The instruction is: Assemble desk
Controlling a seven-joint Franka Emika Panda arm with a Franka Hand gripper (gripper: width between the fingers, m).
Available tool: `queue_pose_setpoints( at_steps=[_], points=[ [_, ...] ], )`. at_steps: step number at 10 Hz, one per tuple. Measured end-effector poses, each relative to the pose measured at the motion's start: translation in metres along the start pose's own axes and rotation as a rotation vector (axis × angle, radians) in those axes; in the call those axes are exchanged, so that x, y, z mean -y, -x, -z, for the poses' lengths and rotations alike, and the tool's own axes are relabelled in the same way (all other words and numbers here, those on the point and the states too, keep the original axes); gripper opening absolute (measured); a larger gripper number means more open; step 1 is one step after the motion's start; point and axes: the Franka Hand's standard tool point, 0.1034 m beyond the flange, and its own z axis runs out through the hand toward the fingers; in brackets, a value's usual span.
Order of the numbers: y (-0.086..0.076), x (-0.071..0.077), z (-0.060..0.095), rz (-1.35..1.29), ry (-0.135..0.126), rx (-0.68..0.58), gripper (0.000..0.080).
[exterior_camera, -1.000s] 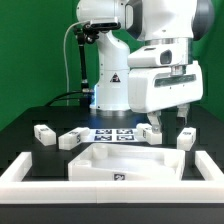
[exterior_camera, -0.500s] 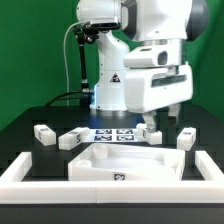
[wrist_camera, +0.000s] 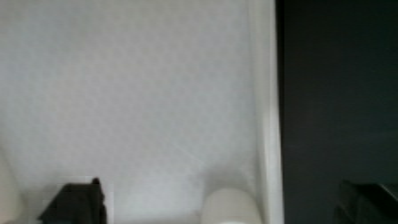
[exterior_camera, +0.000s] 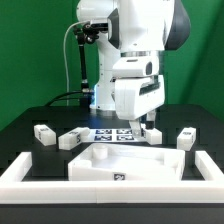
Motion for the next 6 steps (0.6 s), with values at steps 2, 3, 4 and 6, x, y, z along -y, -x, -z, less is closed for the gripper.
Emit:
queue_pose_setpoints(
  at_steps=[2,3,4,6],
  points=[
    [0.012,0.004,-0.016,0.013,-0.008,0.005,0.0650],
    [0.026,0.006,-0.033,0.008,-0.019,0.016,0.0650],
    [0.029,0.005,-0.040,0.001,-0.017,0.016,0.0650],
    [0.029,0.007,-0.045,0.001,-0.018,0.014,0.0650]
  ],
)
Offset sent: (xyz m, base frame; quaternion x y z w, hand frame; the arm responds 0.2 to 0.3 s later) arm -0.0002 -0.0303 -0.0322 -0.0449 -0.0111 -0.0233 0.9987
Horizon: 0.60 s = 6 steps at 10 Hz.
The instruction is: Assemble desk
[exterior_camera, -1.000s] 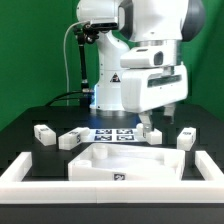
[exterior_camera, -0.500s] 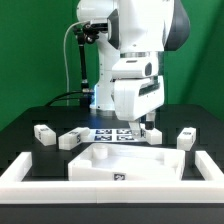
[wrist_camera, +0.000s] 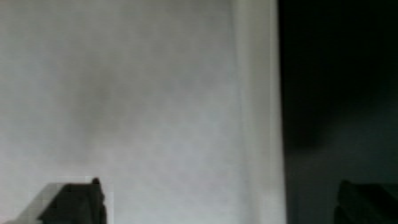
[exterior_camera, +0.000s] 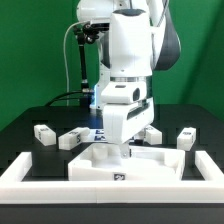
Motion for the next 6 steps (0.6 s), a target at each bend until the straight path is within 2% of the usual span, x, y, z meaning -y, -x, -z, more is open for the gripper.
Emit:
queue_pose_setpoints(
  at_steps=[1,2,3,4,5,6],
  points=[
    [0.0003,0.0005,-0.0006,0.000,-0.001,0.001,0.0650],
    [0.0004,0.0008,-0.0012,0.000,-0.002,0.001,0.0517],
    [0.0005,0.0010,-0.0015,0.000,-0.003,0.001,0.0517],
    [0.0006,0.0013,-0.0019,0.000,-0.004,0.002,0.0381],
    [0.0008,0.0016,-0.0023,0.000,-0.005,0.002,0.0381],
    [0.0009,0.0018,-0.0025,0.000,-0.005,0.002,0.0169]
  ],
)
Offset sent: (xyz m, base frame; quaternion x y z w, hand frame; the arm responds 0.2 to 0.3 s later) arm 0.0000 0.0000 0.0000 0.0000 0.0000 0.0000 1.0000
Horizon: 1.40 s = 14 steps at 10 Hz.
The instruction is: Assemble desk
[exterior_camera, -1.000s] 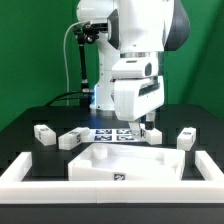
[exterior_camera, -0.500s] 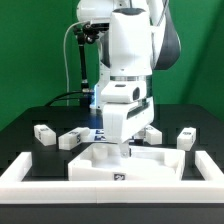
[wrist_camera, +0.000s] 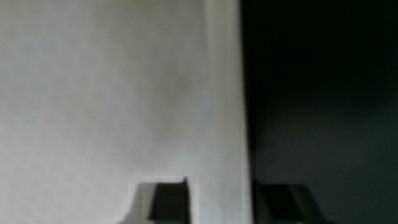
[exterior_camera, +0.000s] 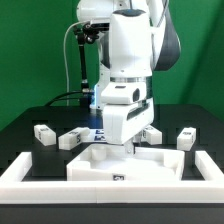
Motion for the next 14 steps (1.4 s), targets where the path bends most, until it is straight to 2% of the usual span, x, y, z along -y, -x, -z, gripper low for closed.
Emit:
queue_pose_setpoints(
  at_steps=[1,8,11,12,13,14],
  points=[
    [0.000,0.002,0.000,0.006,-0.006,0.003,0.0062],
    [0.000,0.003,0.000,0.006,-0.007,0.003,0.0060],
    [0.000,-0.001,-0.001,0.214,-0.003,0.005,0.0060],
    [-0.004,-0.005,-0.001,0.297,0.002,0.003,0.0060],
    [-0.009,-0.008,-0.001,0.332,0.009,0.000,0.0060],
    [-0.008,-0.008,-0.001,0.324,0.009,0.001,0.0060]
  ],
)
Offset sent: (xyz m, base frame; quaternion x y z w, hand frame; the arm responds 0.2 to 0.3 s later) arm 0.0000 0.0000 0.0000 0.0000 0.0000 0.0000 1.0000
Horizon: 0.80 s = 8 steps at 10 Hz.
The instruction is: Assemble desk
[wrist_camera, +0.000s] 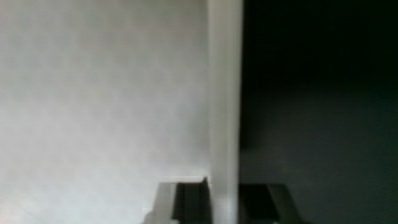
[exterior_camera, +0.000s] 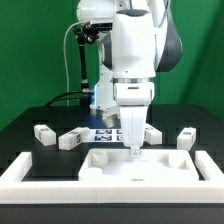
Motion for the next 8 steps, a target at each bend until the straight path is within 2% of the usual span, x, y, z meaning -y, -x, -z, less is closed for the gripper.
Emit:
queue_pose_setpoints(
  at_steps=[3,4,5,6,8],
  points=[
    [-0.001,0.000,0.000,0.002,0.002,0.000,0.0060],
    [-0.009,-0.006,0.000,0.021,0.032,-0.010,0.0060],
    [-0.021,-0.010,-0.001,0.054,0.048,-0.017,0.0060],
    [-0.026,-0.009,-0.001,0.063,0.047,-0.016,0.0060],
    [-0.027,-0.009,-0.001,0.071,0.012,0.001,0.0060]
  ],
)
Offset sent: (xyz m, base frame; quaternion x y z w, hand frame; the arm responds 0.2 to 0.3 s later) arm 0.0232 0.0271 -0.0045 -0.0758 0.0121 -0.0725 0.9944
